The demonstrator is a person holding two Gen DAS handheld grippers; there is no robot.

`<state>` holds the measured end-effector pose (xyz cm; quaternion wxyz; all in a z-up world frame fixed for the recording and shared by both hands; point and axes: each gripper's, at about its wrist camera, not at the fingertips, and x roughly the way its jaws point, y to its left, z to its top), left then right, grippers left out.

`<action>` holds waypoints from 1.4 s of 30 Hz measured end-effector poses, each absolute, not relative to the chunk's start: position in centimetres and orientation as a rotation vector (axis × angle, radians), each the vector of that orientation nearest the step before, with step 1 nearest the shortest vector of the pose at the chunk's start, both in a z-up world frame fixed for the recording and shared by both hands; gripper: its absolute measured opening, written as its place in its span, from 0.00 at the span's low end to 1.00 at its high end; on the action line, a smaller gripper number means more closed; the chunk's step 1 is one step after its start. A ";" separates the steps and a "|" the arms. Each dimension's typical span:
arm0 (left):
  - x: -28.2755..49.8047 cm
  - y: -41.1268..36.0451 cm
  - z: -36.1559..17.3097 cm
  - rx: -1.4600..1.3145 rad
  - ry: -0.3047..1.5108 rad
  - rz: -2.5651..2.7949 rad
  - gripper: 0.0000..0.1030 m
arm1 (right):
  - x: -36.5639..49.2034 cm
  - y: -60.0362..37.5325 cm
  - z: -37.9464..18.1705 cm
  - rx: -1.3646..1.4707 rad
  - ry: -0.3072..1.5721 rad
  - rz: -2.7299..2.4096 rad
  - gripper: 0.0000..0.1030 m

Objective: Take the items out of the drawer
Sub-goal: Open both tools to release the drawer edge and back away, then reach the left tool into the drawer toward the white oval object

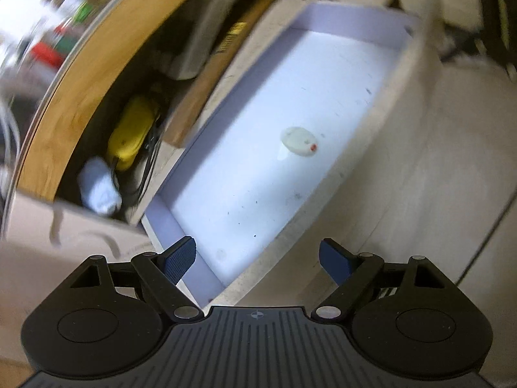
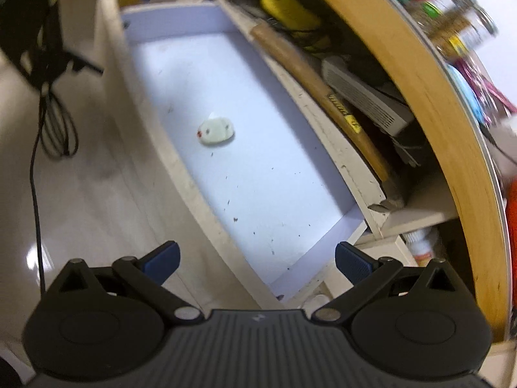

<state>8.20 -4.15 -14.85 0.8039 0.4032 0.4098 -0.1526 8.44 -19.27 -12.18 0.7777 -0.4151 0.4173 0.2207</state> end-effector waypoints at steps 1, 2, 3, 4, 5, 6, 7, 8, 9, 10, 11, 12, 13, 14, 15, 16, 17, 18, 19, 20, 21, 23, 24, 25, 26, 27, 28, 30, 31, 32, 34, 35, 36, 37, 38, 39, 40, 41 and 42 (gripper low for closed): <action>8.4 -4.0 -14.5 0.820 0.888 -0.313 0.82 | 8.6 -19.3 -11.8 -0.862 0.909 0.464 1.00; 8.6 -3.8 -14.1 0.772 0.900 -0.301 0.82 | 8.7 -19.4 -11.5 -0.825 0.917 0.452 1.00; 8.8 -3.5 -13.8 0.725 0.910 -0.288 0.82 | 8.9 -19.5 -11.2 -0.789 0.925 0.439 1.00; 9.0 -3.3 -13.4 0.680 0.918 -0.273 0.82 | 9.1 -19.6 -10.8 -0.746 0.935 0.422 1.00; 9.2 -3.0 -13.0 0.635 0.926 -0.258 0.82 | 9.3 -19.7 -10.5 -0.701 0.943 0.407 1.00; 9.3 -2.8 -12.7 0.590 0.932 -0.244 0.82 | 9.5 -19.9 -10.1 -0.655 0.953 0.392 1.00; 9.4 -2.6 -12.3 0.546 0.937 -0.231 0.82 | 9.7 -20.1 -9.8 -0.605 0.963 0.373 1.00; 9.5 -2.4 -12.0 0.505 0.939 -0.218 0.82 | 9.8 -20.3 -9.4 -0.558 0.970 0.354 1.00; 9.5 -2.2 -11.7 0.466 0.940 -0.204 0.82 | 9.9 -20.5 -9.1 -0.513 0.975 0.335 1.00; 9.6 -2.0 -11.4 0.429 0.938 -0.192 0.82 | 10.1 -20.7 -8.8 -0.471 0.980 0.315 1.00; 9.6 -1.9 -11.1 0.389 0.936 -0.182 0.82 | 10.2 -20.9 -8.5 -0.429 0.985 0.295 1.00; 9.6 -1.7 -10.9 0.349 0.933 -0.168 0.82 | 10.2 -21.0 -8.2 -0.388 0.991 0.276 1.00; 9.6 -1.6 -10.6 0.309 0.930 -0.156 0.82 | 10.1 -21.2 -8.0 -0.347 0.995 0.256 1.00; 9.7 -1.4 -10.4 0.271 0.931 -0.150 0.82 | 10.1 -21.4 -7.7 -0.307 1.000 0.242 1.00; 9.7 -1.2 -10.2 0.235 0.935 -0.143 0.82 | 10.0 -21.5 -7.5 -0.267 1.005 0.229 1.00; 9.7 -1.0 -10.1 0.201 0.941 -0.134 0.82 | 9.8 -21.7 -7.2 -0.226 1.011 0.217 1.00; 9.7 -0.9 -9.9 0.164 0.947 -0.128 0.82 | 9.7 -21.8 -7.0 -0.186 1.017 0.204 1.00; 9.7 -0.7 -9.8 0.133 0.951 -0.120 0.82 | 9.5 -21.9 -6.8 -0.153 1.022 0.195 1.00; 9.6 -0.7 -9.7 0.117 0.953 -0.111 0.82 | 9.3 -22.0 -6.7 -0.128 1.024 0.182 1.00; 9.6 -0.7 -9.6 0.100 0.955 -0.101 0.82 | 9.2 -22.1 -6.6 -0.107 1.026 0.170 1.00; 9.5 -0.7 -9.5 0.085 0.957 -0.091 0.82 | 9.1 -22.1 -6.4 -0.087 1.029 0.159 1.00; 9.3 -0.7 -9.3 0.042 0.970 -0.073 0.82 | 8.9 -22.5 -6.3 -0.027 1.039 0.140 1.00; 9.2 -0.7 -9.2 0.022 0.974 -0.069 0.82 | 8.8 -22.7 -6.2 0.000 1.043 0.130 1.00; 9.2 -0.7 -9.2 0.019 0.975 -0.071 0.82 | 8.7 -22.8 -6.1 0.026 1.043 0.119 1.00; 9.1 -0.8 -9.2 0.017 0.976 -0.073 0.82 | 8.6 -23.0 -6.1 0.044 1.044 0.108 1.00; 9.1 -0.9 -9.1 0.014 0.977 -0.075 0.82 | 8.5 -23.0 -6.0 0.054 1.045 0.103 1.00; 9.0 -0.9 -9.1 0.011 0.978 -0.077 0.82 | 8.5 -23.0 -6.0 0.059 1.044 0.100 1.00; 8.9 -1.1 -9.1 0.005 0.979 -0.081 0.82 | 8.4 -22.9 -5.9 0.059 1.041 0.101 1.00; 8.8 -1.1 -9.0 0.002 0.980 -0.083 0.82 | 8.4 -22.9 -5.9 0.058 1.039 0.100 1.00; 8.8 -1.2 -9.0 -0.001 0.981 -0.085 0.82 | 8.4 -22.9 -5.9 0.057 1.037 0.099 1.00; 8.9 -1.1 -9.1 -0.003 0.983 -0.086 0.82 | 8.4 -23.0 -6.0 0.057 1.035 0.095 1.00; 8.9 -1.1 -9.1 -0.005 0.984 -0.087 0.82 | 8.4 -23.0 -6.0 0.057 1.034 0.093 1.00; 9.0 -1.1 -9.2 -0.008 0.986 -0.088 0.82 | 8.4 -23.0 -6.0 0.056 1.033 0.093 1.00; 9.0 -1.1 -9.2 -0.012 0.987 -0.090 0.82 | 8.4 -23.0 -6.0 0.055 1.032 0.093 1.00; 9.0 -1.1 -9.2 -0.014 0.989 -0.091 0.82 | 8.4 -22.9 -6.0 0.053 1.031 0.094 1.00; 9.0 -1.2 -9.2 -0.011 0.988 -0.094 0.82 | 8.4 -22.9 -6.0 0.051 1.030 0.096 1.00; 9.0 -1.3 -9.2 -0.009 0.987 -0.097 0.82 | 8.4 -22.9 -6.0 0.048 1.029 0.098 1.00; 9.1 -1.4 -9.3 -0.005 0.985 -0.101 0.82 | 8.4 -22.8 -6.0 0.042 1.027 0.101 1.00; 9.2 -1.5 -9.3 -0.002 0.984 -0.106 0.82 | 8.3 -22.7 -6.0 0.036 1.026 0.103 1.00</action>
